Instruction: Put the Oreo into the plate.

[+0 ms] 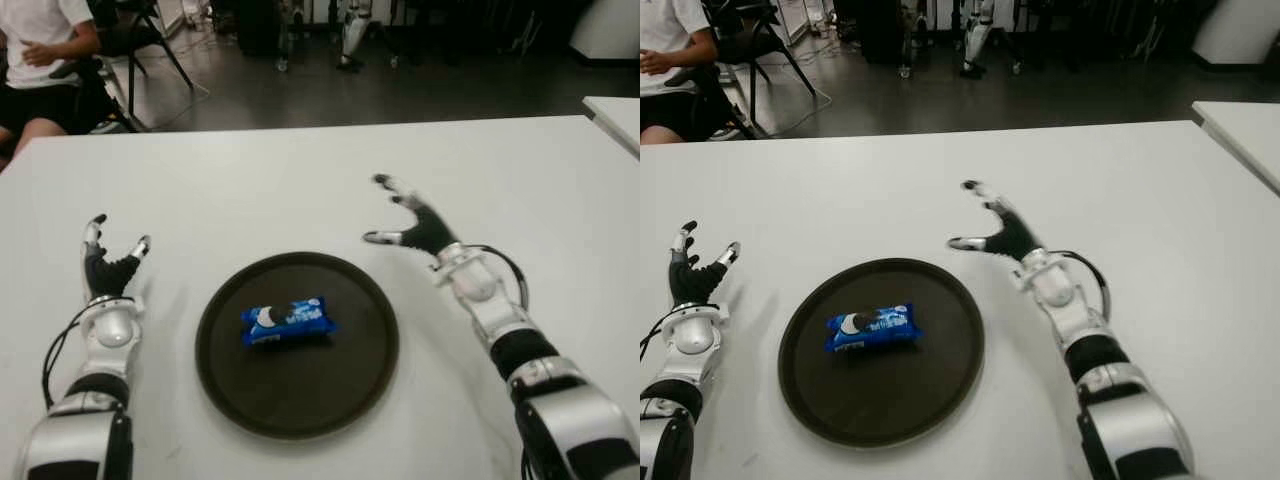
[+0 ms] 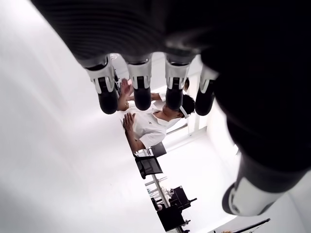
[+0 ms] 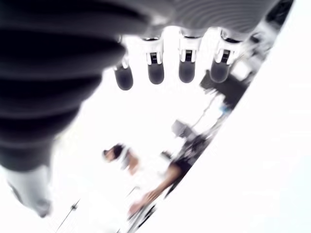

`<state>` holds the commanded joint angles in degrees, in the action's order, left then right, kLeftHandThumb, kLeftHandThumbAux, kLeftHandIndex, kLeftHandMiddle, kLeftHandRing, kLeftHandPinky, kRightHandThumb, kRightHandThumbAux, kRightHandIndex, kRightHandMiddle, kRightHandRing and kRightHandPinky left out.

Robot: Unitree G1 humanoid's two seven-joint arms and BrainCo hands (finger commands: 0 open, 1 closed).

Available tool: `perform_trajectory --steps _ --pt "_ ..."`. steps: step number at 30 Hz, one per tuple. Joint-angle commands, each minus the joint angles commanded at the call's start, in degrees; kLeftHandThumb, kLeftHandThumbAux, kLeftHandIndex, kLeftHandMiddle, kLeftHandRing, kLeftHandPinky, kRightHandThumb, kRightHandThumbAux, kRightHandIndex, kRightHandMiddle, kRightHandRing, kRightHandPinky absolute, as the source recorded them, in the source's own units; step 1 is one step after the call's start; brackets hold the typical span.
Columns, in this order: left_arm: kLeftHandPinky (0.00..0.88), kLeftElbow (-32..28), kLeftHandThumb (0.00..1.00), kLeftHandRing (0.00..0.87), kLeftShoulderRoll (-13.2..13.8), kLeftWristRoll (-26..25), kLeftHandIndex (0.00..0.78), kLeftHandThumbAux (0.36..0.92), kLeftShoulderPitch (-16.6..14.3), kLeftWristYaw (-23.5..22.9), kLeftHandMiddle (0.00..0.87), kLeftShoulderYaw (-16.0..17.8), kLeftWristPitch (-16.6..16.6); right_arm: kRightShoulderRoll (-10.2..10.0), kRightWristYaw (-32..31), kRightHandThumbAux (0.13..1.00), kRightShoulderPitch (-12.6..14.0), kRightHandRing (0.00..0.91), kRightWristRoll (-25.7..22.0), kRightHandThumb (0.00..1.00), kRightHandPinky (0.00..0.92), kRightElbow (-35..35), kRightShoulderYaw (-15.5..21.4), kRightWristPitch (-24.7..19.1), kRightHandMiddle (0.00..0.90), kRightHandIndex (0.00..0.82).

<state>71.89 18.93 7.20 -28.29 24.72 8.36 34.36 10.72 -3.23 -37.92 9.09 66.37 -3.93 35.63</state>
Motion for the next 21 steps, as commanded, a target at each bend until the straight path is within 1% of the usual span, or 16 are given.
perform_trajectory --steps 4,8,11,13,19,21 --pt "0.011 0.04 0.0 0.0 0.11 -0.01 0.017 0.692 -0.11 0.17 0.015 0.03 -0.24 -1.5 1.4 0.687 -1.31 0.0 -3.75 0.0 0.0 2.3 4.3 -2.39 0.0 0.0" --pt "0.016 0.36 0.0 0.003 0.38 -0.43 0.018 0.687 -0.11 -0.17 0.019 0.43 -0.41 -2.64 0.45 0.713 -2.39 0.0 -7.39 0.0 0.0 3.92 8.01 -3.87 0.0 0.0" --pt "0.015 0.77 0.0 0.004 0.79 -0.94 0.019 0.687 0.03 -1.01 0.021 0.95 -0.66 -3.05 0.02 0.727 -2.52 0.0 -9.68 0.0 0.0 4.7 10.47 -4.98 0.0 0.0" --pt "0.012 0.75 0.0 0.003 0.43 -0.86 0.02 0.682 -0.09 -0.84 0.022 0.97 -0.65 -3.31 0.72 0.74 -2.52 0.0 -12.08 0.0 0.0 5.74 13.2 -7.26 0.0 0.0" --pt "0.009 0.65 0.0 0.002 -0.19 -0.55 0.019 0.681 -0.38 -0.43 0.021 0.78 -0.65 -3.3 1.64 0.753 -2.64 0.0 -13.82 0.0 0.002 6.92 16.04 -10.08 0.0 0.0" --pt "0.006 0.49 0.0 0.001 0.14 -0.56 0.015 0.687 -0.35 -1.09 0.015 0.72 -0.1 -3.69 4.38 0.761 -2.76 0.003 -15.18 0.0 0.004 7.95 18.08 -13.02 0.005 0.0"
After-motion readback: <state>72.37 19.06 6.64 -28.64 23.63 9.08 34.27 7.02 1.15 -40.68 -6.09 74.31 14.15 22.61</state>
